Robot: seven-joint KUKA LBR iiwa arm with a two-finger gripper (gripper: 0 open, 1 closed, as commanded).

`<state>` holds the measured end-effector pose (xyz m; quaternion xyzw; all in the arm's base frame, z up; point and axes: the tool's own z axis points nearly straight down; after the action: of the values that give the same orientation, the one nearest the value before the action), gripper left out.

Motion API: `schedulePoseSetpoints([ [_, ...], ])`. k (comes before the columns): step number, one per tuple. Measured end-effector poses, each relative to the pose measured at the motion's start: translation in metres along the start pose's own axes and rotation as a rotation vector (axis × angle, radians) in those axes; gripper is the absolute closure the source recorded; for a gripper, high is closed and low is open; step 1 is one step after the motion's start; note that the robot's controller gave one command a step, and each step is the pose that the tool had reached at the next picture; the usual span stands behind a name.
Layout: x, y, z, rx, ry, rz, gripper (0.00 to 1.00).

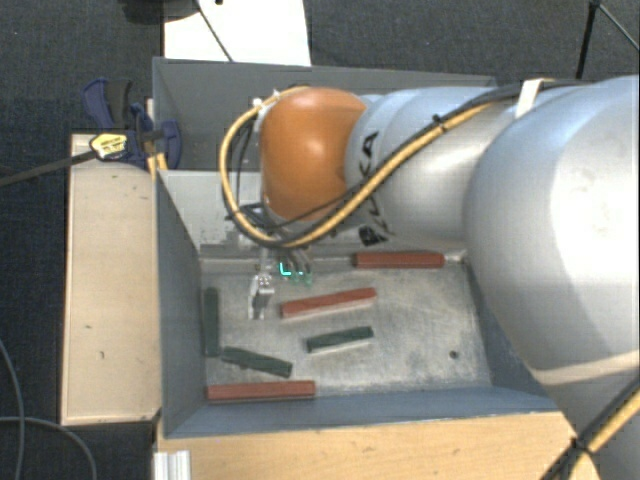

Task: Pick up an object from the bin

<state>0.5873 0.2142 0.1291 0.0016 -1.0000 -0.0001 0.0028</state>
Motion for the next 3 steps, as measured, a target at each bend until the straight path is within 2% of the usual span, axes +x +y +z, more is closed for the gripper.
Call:
schedulePoseSetpoints([
  [1, -0.002, -0.001, -0.004, -0.001, -0.008, 0.004, 0.0],
  [2, 0.022, -0.025, 0.003, -0.003, -0.011, -0.07, 0.0],
  [3, 0.046, -0.072, 0.048, 0.0, -0.01, -0.182, 0.0],
])
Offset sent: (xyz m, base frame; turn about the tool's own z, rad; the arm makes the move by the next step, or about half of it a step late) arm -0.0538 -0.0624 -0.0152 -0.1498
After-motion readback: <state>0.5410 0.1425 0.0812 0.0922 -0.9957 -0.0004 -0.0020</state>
